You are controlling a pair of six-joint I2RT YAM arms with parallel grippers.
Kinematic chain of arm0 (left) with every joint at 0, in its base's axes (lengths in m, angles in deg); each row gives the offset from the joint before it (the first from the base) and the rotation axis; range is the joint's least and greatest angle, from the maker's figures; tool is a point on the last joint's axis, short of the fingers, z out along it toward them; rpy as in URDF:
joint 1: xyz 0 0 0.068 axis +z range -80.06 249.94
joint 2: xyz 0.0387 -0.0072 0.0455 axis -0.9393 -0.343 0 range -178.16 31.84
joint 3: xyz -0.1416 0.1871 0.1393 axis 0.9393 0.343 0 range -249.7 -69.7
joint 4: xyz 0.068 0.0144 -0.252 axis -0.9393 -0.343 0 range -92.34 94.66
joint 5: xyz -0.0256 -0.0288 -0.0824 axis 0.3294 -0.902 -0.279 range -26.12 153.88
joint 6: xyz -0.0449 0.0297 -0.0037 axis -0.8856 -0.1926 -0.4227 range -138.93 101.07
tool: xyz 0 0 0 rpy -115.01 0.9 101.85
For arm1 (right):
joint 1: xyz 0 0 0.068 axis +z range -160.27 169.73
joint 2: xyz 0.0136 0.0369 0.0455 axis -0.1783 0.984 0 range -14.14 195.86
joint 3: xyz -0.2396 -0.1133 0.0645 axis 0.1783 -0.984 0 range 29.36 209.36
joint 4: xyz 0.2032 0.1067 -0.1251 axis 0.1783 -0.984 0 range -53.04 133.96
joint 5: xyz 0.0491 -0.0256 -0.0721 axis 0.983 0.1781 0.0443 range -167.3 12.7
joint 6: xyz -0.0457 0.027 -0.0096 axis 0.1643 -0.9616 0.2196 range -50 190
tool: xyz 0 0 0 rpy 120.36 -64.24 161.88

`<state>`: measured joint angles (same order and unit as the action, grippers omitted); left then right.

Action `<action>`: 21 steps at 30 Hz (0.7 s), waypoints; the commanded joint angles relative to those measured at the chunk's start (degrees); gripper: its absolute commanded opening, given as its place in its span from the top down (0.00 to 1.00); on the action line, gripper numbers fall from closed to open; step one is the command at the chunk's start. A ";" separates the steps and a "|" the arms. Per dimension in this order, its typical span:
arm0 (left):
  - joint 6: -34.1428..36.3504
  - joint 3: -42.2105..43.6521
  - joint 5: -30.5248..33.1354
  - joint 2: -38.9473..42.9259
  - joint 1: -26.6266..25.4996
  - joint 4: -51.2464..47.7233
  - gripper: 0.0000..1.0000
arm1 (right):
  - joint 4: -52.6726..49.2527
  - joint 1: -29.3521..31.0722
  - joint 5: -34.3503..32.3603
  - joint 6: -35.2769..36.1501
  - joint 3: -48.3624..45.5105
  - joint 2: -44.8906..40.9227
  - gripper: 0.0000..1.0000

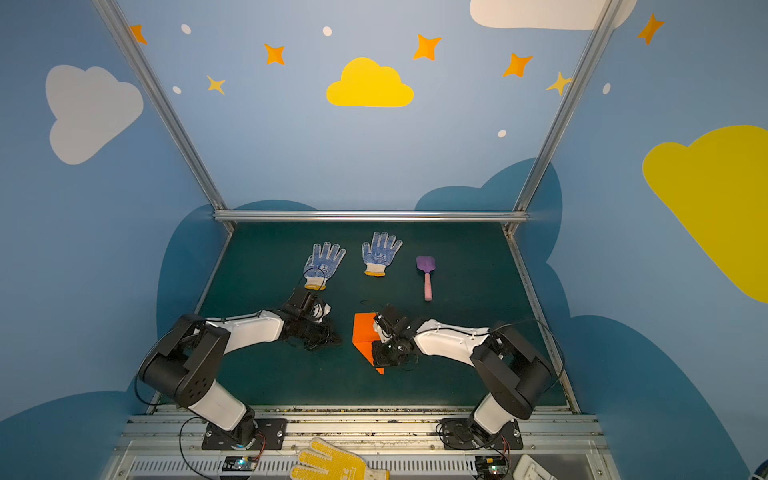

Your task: Fold a paper plane with a square sheet of paper (fold left side to right side)

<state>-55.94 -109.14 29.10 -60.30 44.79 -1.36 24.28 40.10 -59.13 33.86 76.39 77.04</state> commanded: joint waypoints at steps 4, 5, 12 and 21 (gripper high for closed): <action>-5.52 0.42 0.20 3.15 -4.57 4.52 0.96 | -3.52 -0.64 0.71 2.21 4.63 0.92 1.00; -5.61 -0.13 0.24 3.06 -5.50 4.45 0.96 | -3.44 -0.69 0.81 2.20 4.65 1.25 1.00; -5.22 -3.93 0.77 -0.88 -9.46 3.82 0.96 | -2.10 -0.78 0.33 1.86 3.35 2.93 1.00; -3.52 -4.07 2.48 -5.31 -9.39 3.99 0.96 | -0.58 -0.97 -0.08 1.70 1.54 4.71 1.00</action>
<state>-60.92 -112.75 30.24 -64.71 35.31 3.12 23.34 39.40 -58.82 35.35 78.77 80.93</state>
